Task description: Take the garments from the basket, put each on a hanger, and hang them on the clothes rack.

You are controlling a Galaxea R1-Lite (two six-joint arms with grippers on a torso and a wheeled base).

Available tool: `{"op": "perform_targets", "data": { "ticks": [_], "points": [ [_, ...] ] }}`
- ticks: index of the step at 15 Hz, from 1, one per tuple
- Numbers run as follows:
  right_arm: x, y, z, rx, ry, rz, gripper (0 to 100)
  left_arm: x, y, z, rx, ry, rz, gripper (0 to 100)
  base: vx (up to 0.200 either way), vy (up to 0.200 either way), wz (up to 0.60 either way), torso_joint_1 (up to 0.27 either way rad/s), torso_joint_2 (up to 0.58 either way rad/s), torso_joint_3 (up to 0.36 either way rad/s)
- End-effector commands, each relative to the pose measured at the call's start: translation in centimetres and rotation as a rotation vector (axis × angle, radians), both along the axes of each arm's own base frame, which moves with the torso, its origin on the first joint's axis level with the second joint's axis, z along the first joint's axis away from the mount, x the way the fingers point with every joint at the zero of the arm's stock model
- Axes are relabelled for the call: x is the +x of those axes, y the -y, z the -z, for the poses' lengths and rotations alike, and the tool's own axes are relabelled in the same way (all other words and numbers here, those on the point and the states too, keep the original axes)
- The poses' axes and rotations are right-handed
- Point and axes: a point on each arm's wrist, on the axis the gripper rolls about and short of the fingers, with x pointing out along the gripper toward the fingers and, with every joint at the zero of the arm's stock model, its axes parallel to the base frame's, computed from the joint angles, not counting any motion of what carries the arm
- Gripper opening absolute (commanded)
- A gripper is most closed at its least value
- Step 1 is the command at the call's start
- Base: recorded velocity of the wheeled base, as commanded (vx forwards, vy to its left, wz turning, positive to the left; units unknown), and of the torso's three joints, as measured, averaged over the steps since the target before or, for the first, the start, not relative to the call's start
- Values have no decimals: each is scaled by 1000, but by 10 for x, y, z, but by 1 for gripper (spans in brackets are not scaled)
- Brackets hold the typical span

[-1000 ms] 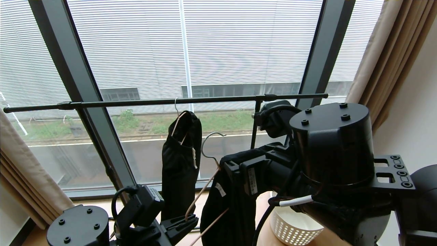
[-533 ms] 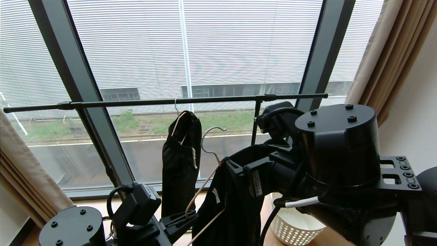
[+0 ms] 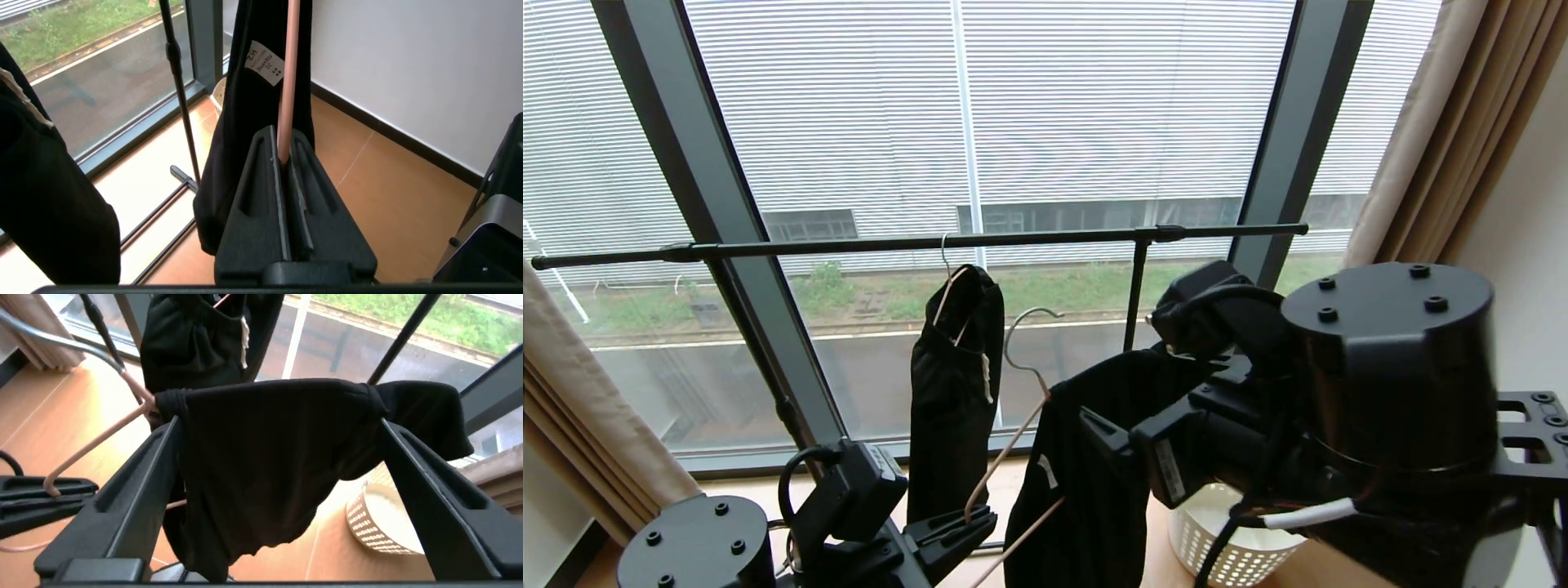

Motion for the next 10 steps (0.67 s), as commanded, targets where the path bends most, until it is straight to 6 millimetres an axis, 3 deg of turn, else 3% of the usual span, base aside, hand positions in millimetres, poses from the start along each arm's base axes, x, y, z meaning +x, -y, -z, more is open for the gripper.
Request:
{"op": "perform_targets", "data": {
  "ticks": [1, 4, 6, 7, 9, 10],
  "points": [
    [-15, 41, -2, -94, 45, -89, 100, -2, -1, 2, 8, -10, 15, 0, 0, 0, 0, 0, 0, 0],
    [-11, 68, -11, -154, 93, -141, 100, -5, -4, 2, 15, -10, 20, 0, 0, 0, 0, 0, 0, 0],
    [6, 84, -15, -260, 141, -214, 100, -5, -4, 2, 15, -12, 24, 0, 0, 0, 0, 0, 0, 0],
    [6, 84, -15, -260, 141, -214, 100, -5, -4, 2, 15, -12, 24, 0, 0, 0, 0, 0, 0, 0],
    [44, 101, -17, -413, 84, -451, 100, -7, -3, 2, 16, -3, 96, 0, 0, 0, 0, 0, 0, 0],
    [50, 103, -17, -438, 66, -485, 100, -7, -3, 2, 23, 3, 98, 0, 0, 0, 0, 0, 0, 0]
  ]
}}
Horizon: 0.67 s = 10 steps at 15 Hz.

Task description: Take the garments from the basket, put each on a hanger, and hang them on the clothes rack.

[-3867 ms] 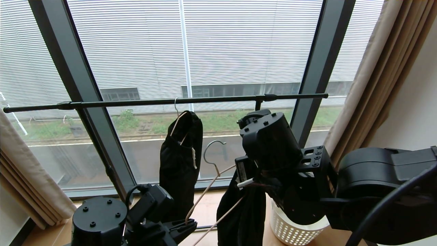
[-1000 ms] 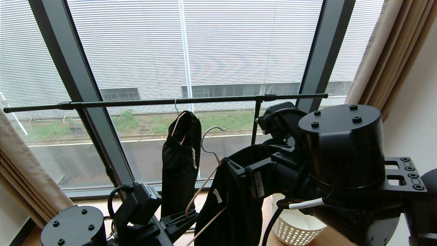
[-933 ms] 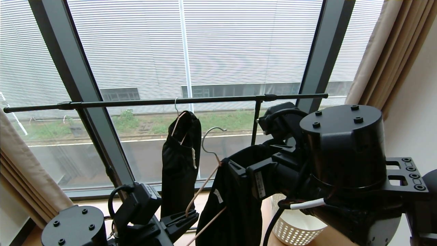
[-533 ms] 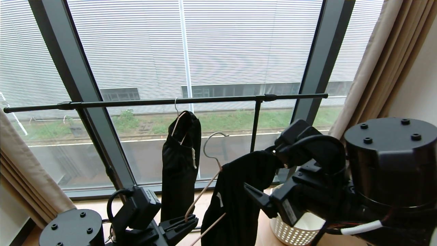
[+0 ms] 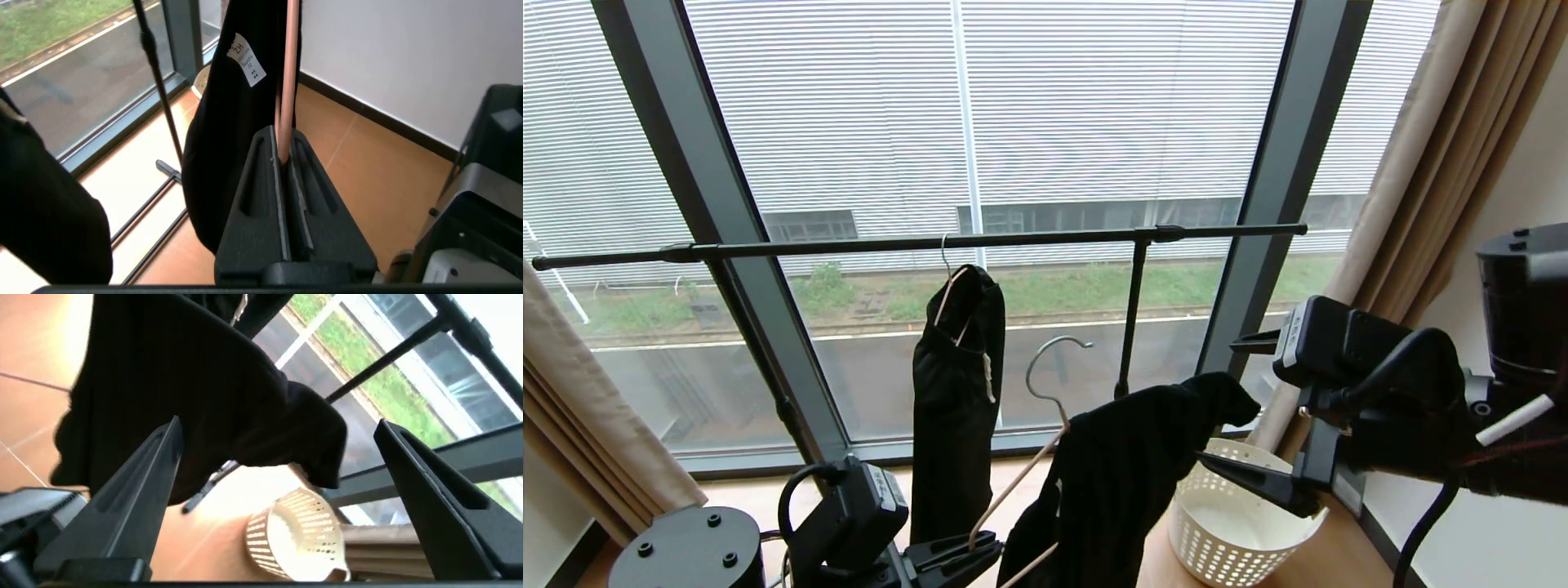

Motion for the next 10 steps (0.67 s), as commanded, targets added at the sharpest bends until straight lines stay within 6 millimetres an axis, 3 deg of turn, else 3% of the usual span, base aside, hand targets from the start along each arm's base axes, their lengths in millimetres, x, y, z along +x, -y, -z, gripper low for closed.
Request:
{"op": "perform_targets", "data": {
  "ticks": [1, 2, 4, 5, 10],
  "points": [
    [38, 12, -6, -87, -47, -66, 100, 0, 0, 0, 6, 3, 4, 0, 0, 0, 0, 0, 0, 0],
    [58, 14, -10, -126, -89, -173, 100, -1, 0, 0, 13, 10, 11, 0, 0, 0, 0, 0, 0, 0],
    [63, 15, -11, -126, -110, -215, 100, -1, 1, 0, 14, 12, 16, 0, 0, 0, 0, 0, 0, 0],
    [81, 14, -17, -113, -190, -367, 100, -2, 2, 0, 14, 12, 22, 0, 0, 0, 0, 0, 0, 0],
    [102, -6, -1, -134, -326, -428, 100, -4, 5, 2, 50, 55, 67, 0, 0, 0, 0, 0, 0, 0]
  ]
}}
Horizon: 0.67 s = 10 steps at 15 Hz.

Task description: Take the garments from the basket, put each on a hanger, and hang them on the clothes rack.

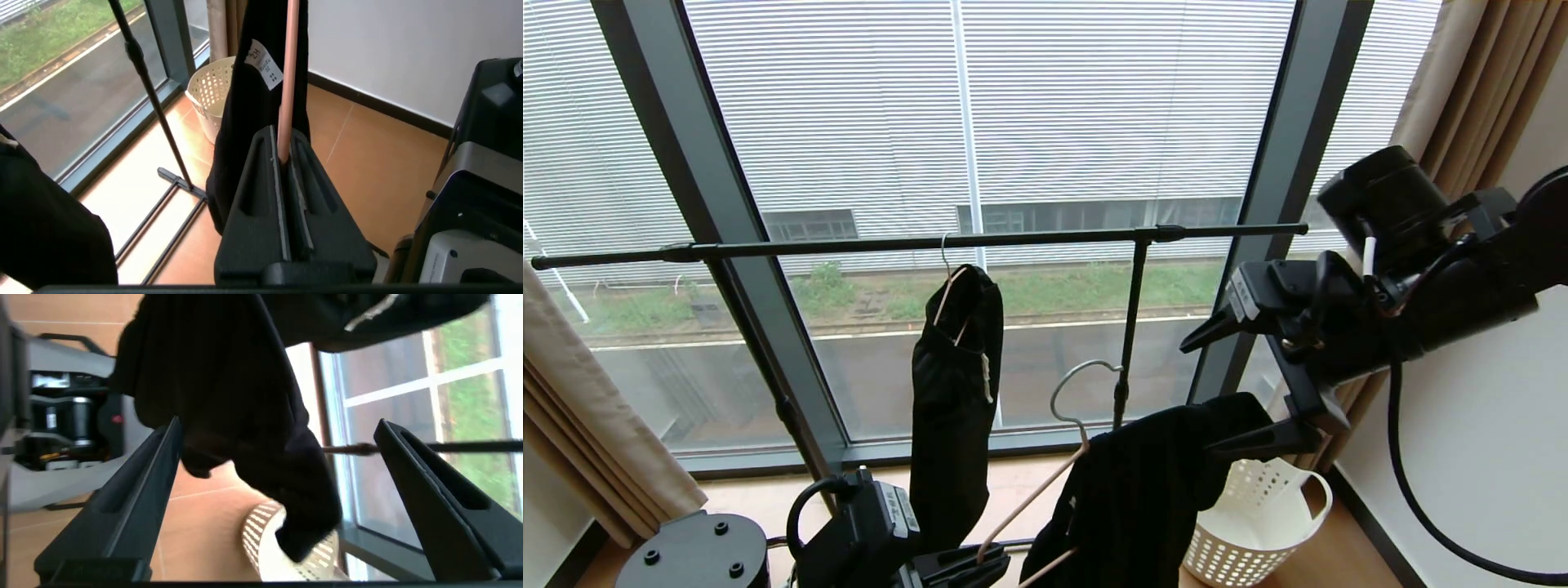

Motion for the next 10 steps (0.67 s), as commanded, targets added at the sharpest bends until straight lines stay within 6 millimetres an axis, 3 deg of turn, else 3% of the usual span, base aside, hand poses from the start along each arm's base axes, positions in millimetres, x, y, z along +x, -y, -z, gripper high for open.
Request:
{"op": "perform_targets", "data": {
  "ticks": [1, 4, 10],
  "points": [
    [16, -11, 15, -16, -40, -14, 100, 0, 1, 1, 4, 0, 4, 0, 0, 0, 0, 0, 0, 0],
    [14, -25, 22, -27, -63, -56, 100, 0, 0, 0, 2, 2, 4, 0, 0, 0, 0, 0, 0, 0],
    [11, -26, 29, -52, -111, -67, 100, 0, 0, 0, 1, 6, 4, 0, 0, 0, 0, 0, 0, 0]
  ]
}}
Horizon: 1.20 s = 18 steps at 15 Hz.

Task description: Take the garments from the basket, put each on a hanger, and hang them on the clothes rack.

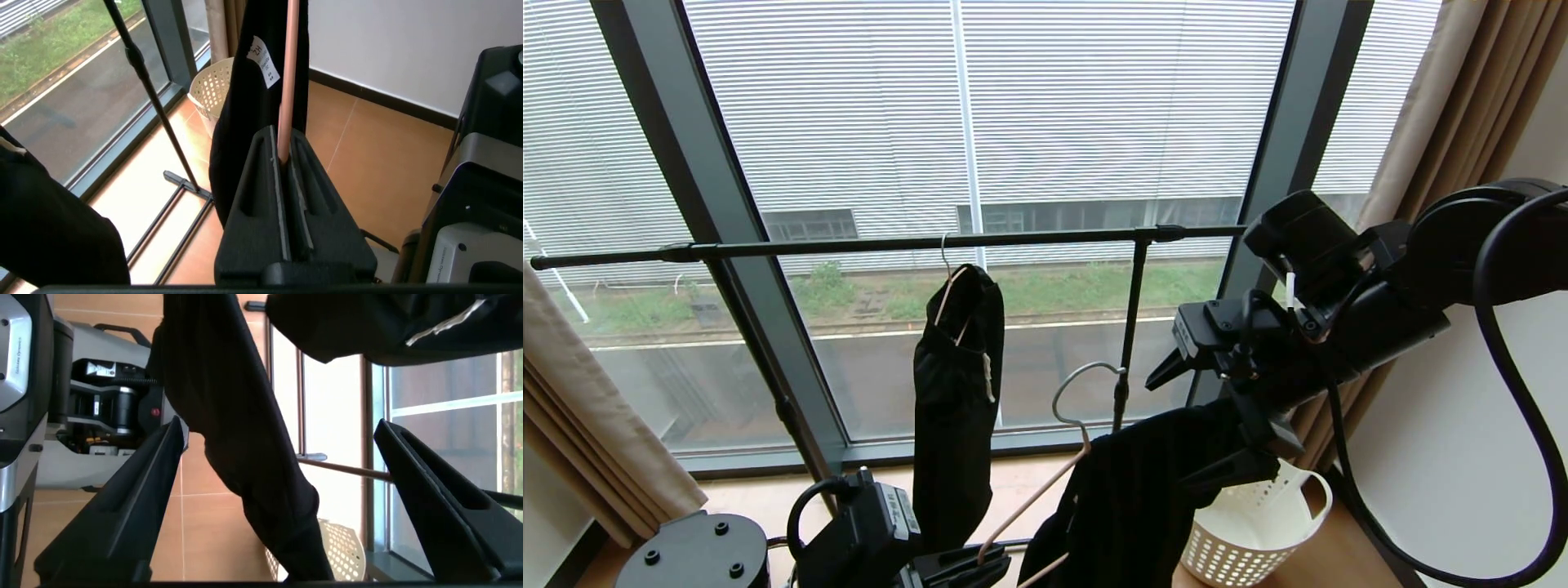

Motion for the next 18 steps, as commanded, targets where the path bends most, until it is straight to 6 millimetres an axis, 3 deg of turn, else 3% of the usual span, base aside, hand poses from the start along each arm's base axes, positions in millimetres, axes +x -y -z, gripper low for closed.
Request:
{"op": "perform_targets", "data": {
  "ticks": [1, 15, 16, 18],
  "points": [
    [1, -1, 2, -3, -6, -1, 100, 0, 0, 0, -1, 0, 1, 0, 0, 0, 0, 0, 0, 0],
    [10, -5, 16, -18, -38, 2, 100, 0, 0, 0, -3, 0, 1, 0, 0, 0, 0, 0, 0, 0],
    [10, -5, 17, -21, -44, 2, 0, 0, 0, -1, -5, 2, 1, 0, 0, 0, 0, 0, 0, 0],
    [10, -5, 18, -24, -47, 4, 0, 0, 0, -1, -4, 4, 1, 0, 0, 0, 0, 0, 0, 0]
  ]
}}
